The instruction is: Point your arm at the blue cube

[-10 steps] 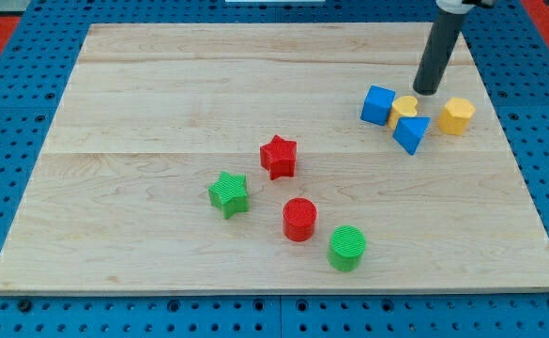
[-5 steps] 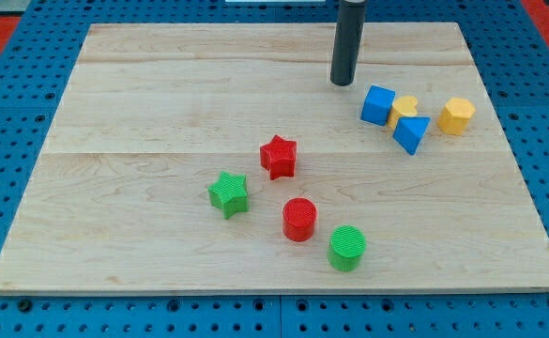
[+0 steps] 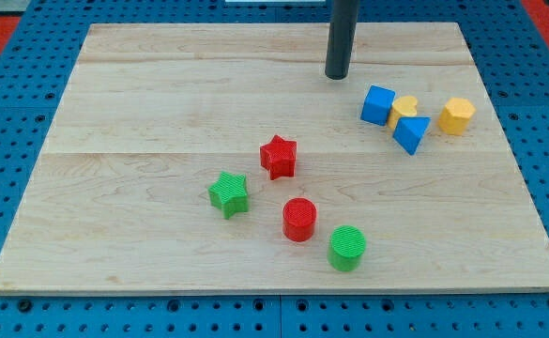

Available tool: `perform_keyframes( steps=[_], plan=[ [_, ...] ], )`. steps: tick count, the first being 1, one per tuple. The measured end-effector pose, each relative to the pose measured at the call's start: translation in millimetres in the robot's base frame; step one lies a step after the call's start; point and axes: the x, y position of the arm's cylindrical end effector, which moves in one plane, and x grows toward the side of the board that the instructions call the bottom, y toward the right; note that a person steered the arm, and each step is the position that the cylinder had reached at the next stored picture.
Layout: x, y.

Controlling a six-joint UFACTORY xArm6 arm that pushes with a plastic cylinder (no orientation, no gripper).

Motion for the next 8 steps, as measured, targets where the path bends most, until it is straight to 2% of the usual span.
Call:
perform_keyframes(
  steps=[2,6,8],
  plan=[
    [2,0],
    [69,13],
    [72,28]
  ],
)
